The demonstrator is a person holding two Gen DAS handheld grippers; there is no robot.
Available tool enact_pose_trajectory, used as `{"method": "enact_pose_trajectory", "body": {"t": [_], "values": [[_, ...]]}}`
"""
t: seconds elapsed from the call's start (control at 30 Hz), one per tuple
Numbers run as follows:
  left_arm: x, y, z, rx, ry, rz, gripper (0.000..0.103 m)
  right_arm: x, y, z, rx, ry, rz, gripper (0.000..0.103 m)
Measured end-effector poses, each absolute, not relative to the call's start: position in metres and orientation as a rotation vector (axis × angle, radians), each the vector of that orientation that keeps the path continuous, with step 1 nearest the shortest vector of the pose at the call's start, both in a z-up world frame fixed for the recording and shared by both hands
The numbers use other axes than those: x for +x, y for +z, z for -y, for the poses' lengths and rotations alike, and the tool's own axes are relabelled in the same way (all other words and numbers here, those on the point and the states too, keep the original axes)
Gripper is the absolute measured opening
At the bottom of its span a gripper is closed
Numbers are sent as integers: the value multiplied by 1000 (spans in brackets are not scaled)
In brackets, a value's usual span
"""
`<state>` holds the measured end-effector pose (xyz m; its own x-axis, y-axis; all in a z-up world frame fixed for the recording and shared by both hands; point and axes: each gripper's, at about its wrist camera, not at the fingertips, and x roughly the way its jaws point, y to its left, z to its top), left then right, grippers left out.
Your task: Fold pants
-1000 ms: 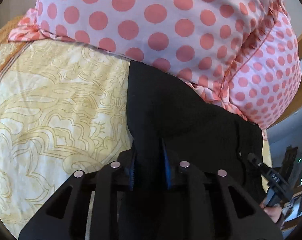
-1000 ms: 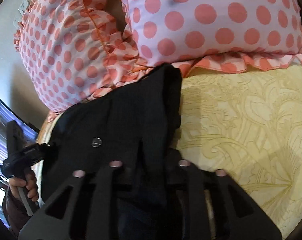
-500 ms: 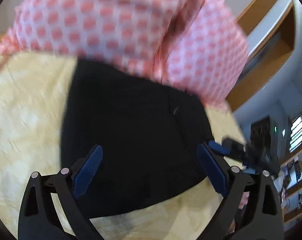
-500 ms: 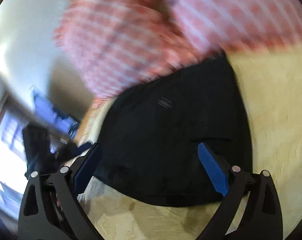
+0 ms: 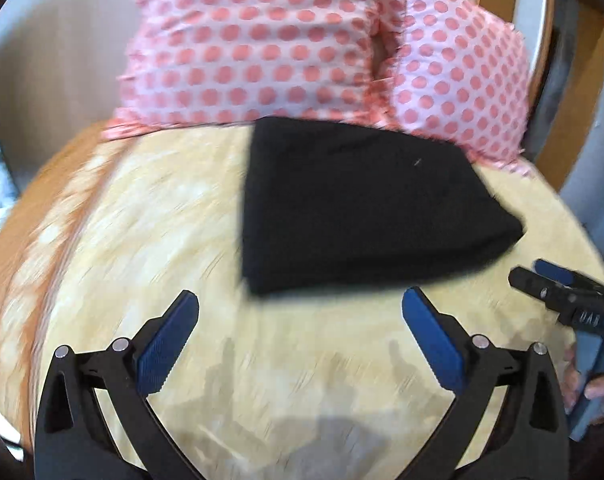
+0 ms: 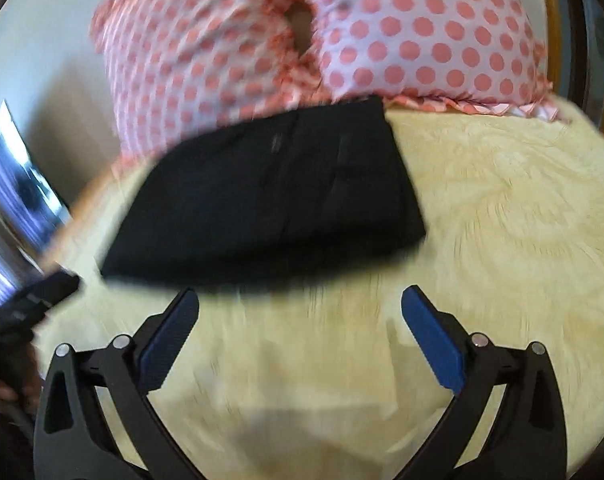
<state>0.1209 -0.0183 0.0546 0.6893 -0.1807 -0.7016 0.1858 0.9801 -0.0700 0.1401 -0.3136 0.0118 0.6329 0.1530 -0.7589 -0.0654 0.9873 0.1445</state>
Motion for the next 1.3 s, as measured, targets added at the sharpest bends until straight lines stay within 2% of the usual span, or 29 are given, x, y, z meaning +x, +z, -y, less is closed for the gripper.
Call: {"method": "enact_pose_trajectory", "body": {"t": [0.1,0.43,0.63,1.3], "values": [[102,39,16,20,-177,-807,102,119,1,294,12,90,-844,101],[86,12,26,92,-117,-817,102,108,-9,279,12,33,-846,101],[80,9,24,73,-111,-774,102,102,-11,276,22,-6,-788,101],[78,9,24,74,-115,-758,102,103,-10,277,24,-12,-784,101]]}}
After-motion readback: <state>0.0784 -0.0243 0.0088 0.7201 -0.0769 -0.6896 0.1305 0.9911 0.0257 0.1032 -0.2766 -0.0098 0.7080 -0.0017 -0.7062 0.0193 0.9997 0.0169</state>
